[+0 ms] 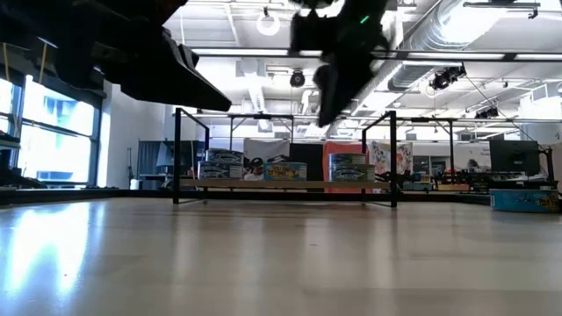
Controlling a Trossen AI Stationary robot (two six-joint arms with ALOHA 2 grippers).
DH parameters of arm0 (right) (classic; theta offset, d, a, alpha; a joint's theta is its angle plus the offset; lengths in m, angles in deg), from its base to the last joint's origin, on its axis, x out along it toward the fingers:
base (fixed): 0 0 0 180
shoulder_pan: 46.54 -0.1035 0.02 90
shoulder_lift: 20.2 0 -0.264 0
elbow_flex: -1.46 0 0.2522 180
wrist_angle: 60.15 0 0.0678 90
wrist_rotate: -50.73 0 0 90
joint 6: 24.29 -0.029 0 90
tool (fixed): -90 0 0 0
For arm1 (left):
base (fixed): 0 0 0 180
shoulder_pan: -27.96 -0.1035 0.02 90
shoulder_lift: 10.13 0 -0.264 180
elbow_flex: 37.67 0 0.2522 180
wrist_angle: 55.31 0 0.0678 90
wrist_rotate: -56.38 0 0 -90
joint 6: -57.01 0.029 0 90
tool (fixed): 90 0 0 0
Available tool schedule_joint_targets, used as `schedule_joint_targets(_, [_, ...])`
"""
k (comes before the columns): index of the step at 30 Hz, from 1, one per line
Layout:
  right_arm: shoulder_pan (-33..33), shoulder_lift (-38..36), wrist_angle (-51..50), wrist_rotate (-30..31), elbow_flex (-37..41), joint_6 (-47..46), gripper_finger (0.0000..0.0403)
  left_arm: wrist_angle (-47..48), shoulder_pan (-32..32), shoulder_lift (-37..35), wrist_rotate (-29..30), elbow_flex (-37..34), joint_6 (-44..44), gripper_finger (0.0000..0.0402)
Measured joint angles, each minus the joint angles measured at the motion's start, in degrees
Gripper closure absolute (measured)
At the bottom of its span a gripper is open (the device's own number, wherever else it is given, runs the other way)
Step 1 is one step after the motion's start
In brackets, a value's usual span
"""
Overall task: Stack canned seafood by type on shelf
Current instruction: Stack the green tuna can on top of the other green tuna can on the shelf
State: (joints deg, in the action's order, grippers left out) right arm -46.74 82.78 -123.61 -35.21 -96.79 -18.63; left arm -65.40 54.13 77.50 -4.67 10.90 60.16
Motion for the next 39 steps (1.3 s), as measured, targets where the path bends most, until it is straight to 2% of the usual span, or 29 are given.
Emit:
schedule_joint_targets(2, [-5.2,0.0,-4.0,-2.2,0.3,-4.2,0.0167,0.0,0.5,0.0,0.0,0.0,0.1,0.0401])
schedule_joint_targets(7, [-16.0,0.0,-16.9,-2.2,0.3,-22.9,0.0167,0.0,1.2,0.0,0.0,0.0,0.1,0.0401])
schedule_joint_targets(11, [-22.5,-0.4,-29.2,-1.7,0.3,-38.1,0.0173,0.0,1.2,0.0,0.0,0.0,0.1,0.0401])
schedule_joint_targets(14, [-26.6,-0.7,-33.5,-2.5,0.8,-47.8,0.0189,0.0,1.2,0.0,0.0,0.0,0.7,0.0401])
schedule_joint_targets(23, [-41.7,-5.7,-29.4,-15.1,10.6,-78.7,0.0268,0.0,1.2,0.0,0.0,0.0,1.6,0.0401])
schedule_joint_targets(28, [-46.9,-8.0,-29.5,-20.4,15.1,-94.4,0.0308,0.0,1.2,0.0,0.0,0.0,1.6,0.0401])
schedule_joint_targets(31, [-48.7,-8.2,-28.5,-21.2,19.1,-96.9,0.0326,-0.1,1.2,0.0,0.0,0.0,1.6,0.0401])
schedule_joint_targets(39, [-49.1,-9.3,-14.3,-21.2,30.0,-96.7,0.0365,-0.5,1.2,0.0,0.0,0.0,1.9,0.0401])
